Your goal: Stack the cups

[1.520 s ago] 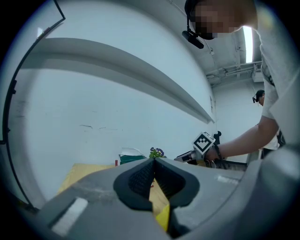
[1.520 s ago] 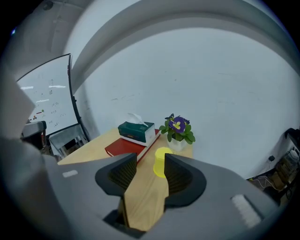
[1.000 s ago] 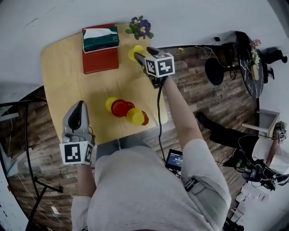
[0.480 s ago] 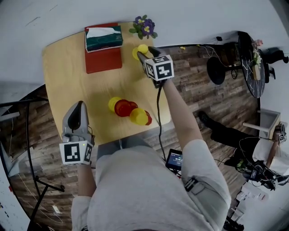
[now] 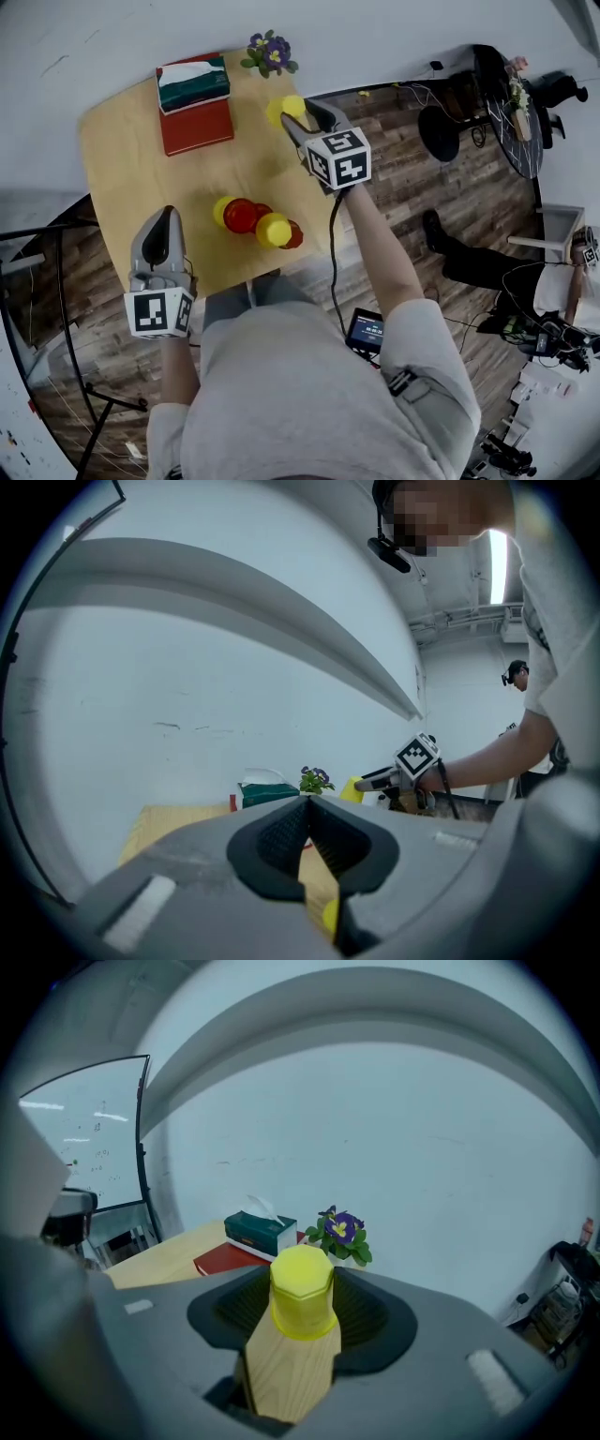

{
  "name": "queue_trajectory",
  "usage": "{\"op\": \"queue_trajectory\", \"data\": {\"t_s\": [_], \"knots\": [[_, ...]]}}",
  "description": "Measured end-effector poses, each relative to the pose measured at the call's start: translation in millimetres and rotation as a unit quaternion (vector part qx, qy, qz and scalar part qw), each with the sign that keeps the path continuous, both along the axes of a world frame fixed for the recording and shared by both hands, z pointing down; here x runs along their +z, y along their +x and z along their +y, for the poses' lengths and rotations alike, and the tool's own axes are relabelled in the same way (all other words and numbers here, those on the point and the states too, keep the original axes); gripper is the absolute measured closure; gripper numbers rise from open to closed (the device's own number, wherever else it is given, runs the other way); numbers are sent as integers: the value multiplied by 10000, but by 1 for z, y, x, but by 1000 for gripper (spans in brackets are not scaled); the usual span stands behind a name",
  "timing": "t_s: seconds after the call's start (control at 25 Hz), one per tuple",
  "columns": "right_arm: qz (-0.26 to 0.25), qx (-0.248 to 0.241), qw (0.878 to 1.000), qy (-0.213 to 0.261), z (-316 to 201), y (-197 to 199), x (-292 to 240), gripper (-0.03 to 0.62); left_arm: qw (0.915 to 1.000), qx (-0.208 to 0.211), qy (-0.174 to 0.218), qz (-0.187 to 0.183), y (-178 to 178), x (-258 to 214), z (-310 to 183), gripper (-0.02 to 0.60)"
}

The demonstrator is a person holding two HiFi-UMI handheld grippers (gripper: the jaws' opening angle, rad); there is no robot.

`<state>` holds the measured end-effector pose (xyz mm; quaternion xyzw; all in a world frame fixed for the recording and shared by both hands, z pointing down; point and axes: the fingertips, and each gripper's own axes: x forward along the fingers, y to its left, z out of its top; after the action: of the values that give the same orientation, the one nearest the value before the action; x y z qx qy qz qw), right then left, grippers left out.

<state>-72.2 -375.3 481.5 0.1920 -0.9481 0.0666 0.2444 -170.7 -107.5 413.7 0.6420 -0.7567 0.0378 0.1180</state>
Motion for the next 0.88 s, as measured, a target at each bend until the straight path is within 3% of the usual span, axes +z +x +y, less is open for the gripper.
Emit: {"op": "queue_trajectory", "data": {"t_s": [0.36,0.88], "knots": [[-677,274,9972,-143,47,60,-52,378,9991,330,216,-163,35,-16,-2,576],[-1056,351,9938,-93,138,111,-103,379,9962,546,603,-313,77,-41,25,575]]}}
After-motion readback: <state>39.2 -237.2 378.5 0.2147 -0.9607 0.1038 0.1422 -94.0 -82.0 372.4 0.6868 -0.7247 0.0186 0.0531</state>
